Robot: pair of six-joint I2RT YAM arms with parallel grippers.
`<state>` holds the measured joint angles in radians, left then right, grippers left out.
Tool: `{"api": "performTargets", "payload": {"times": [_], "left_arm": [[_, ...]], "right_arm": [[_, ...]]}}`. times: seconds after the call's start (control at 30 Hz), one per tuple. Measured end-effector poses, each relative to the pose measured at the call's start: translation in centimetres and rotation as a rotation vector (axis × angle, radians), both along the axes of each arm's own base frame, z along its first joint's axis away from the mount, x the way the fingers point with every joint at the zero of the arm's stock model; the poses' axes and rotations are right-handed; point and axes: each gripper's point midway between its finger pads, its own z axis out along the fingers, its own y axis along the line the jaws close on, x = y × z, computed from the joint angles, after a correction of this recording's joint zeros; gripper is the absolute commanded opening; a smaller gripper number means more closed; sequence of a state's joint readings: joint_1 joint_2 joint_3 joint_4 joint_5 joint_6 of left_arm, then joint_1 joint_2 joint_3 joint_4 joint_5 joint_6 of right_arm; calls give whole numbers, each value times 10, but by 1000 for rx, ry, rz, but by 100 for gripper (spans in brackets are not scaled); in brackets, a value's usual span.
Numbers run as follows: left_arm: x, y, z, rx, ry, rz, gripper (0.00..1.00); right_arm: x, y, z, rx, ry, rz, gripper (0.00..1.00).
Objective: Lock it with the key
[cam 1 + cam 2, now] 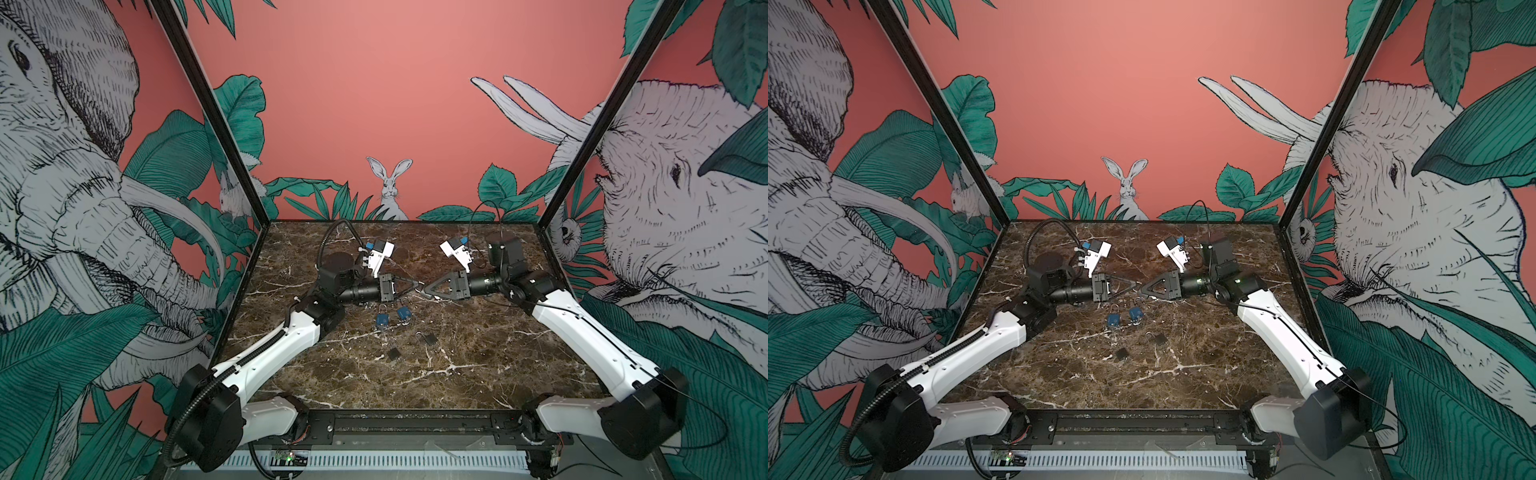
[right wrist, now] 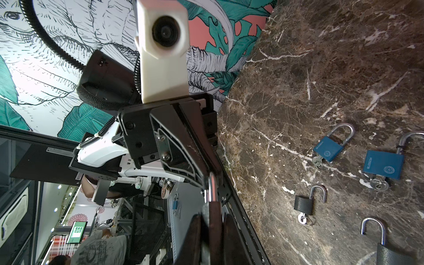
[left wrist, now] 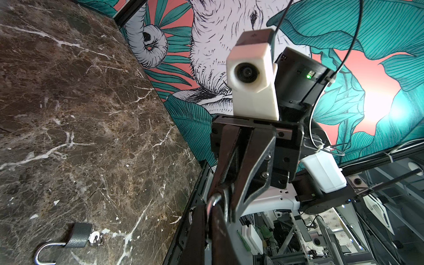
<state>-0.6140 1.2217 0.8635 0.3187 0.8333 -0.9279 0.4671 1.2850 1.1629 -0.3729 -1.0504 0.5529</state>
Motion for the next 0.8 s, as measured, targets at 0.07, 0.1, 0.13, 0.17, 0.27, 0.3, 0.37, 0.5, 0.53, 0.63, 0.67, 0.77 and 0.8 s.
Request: {"api": "performTargets", "payload": {"times": [0.07,0.1,0.13,0.17,0.27,0.3,0.37,0.5,0.53,0.63,0.67,0.77,0.8], "left_arm": [[0,0,1,-2,3,-2,14],[-1,0,1,-2,7,-3,15],[-1,0,1,-3,13,-4,15],[-1,0,1,-4,16,-7,15],[-3,0,1,-5,22,-16,16],[-3,0,1,-5,23,-16,15],[-3,-1,1,-6,24,-17,13],[-4,0,1,-7,31,-21,1],[-4,0,1,-7,34,-20,0],[-3,0,1,-7,37,-19,0],[-3,0,1,-8,37,-19,0],[-3,0,1,-7,36,-14,0],[-2,0,1,-6,37,-10,0]], "right_arm": [[-1,1,1,1,-8,1,0],[-1,1,1,1,-13,2,0],[-1,2,1,1,-17,4,0],[-1,3,2,1,-23,5,0],[-2,4,2,3,-33,7,0],[-1,4,3,3,-34,6,0],[-1,5,3,4,-35,6,0],[0,4,4,8,-43,5,0],[0,4,4,8,-43,3,0],[0,5,5,10,-47,3,0],[0,5,5,11,-46,3,0],[1,5,4,13,-47,2,0],[1,5,3,14,-47,1,8]]}}
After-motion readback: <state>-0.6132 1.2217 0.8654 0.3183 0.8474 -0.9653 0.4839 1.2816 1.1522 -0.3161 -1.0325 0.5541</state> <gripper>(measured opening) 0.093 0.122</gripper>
